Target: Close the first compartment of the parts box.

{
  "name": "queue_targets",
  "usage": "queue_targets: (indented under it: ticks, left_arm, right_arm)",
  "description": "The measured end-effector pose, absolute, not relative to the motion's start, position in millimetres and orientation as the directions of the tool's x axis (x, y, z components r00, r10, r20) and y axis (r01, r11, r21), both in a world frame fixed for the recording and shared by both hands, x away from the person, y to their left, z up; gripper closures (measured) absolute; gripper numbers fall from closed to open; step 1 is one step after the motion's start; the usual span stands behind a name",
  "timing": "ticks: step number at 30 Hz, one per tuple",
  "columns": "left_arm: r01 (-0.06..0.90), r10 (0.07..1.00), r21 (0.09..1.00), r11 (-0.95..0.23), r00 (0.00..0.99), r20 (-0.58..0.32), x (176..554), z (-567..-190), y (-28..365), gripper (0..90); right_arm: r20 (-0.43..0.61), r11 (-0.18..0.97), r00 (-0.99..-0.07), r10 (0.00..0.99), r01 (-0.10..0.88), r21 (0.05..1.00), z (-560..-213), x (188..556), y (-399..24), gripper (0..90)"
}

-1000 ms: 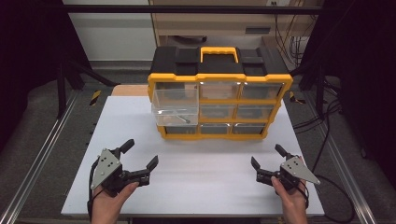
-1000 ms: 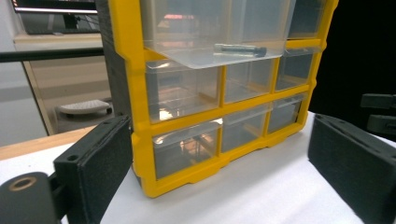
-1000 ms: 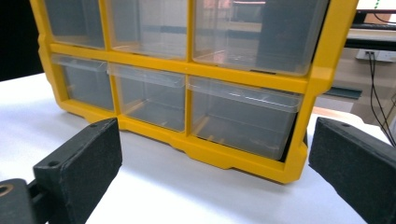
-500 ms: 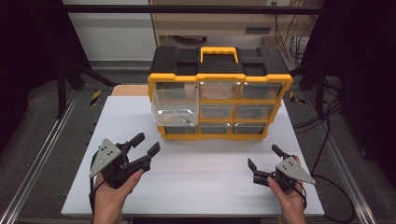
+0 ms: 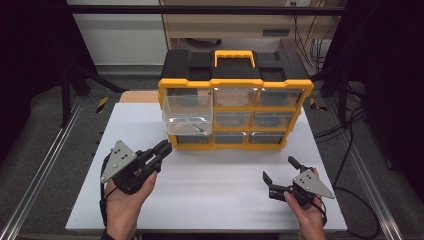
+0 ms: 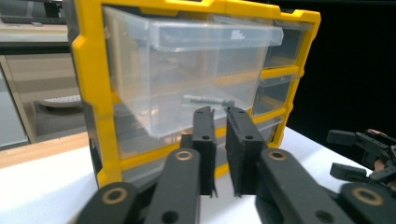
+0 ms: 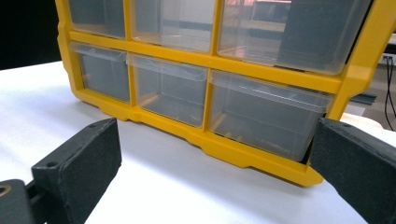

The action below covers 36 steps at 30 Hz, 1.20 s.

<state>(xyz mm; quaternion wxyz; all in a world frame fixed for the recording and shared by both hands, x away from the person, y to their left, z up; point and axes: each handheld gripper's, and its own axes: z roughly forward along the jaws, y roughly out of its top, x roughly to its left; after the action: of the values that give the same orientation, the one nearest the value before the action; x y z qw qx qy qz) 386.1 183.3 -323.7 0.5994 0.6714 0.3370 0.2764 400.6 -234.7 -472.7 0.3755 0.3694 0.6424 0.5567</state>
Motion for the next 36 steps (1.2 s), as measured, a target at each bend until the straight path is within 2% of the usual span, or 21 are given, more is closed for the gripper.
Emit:
queue_targets:
  ticks: [5,22,36]
  left_arm:
    - [0.12,0.787,0.991,-0.062,0.616,-0.026,389.2,-317.3,169.4,89.1]
    - [0.108,0.814,0.985,-0.135,0.58,0.048,406.7,-309.7,136.1,89.2]
    - [0.117,0.837,0.982,-0.148,0.544,0.062,419.0,-313.1,127.0,89.3]
  right_arm:
    - [-0.065,0.1,-0.445,0.893,0.056,0.993,-472.6,400.5,-233.9,2.2]
    - [-0.043,0.077,-0.452,0.891,0.057,0.995,-472.0,399.5,-234.6,2.2]
    - [-0.021,0.056,-0.464,0.886,0.062,0.997,-472.0,399.1,-235.3,2.7]
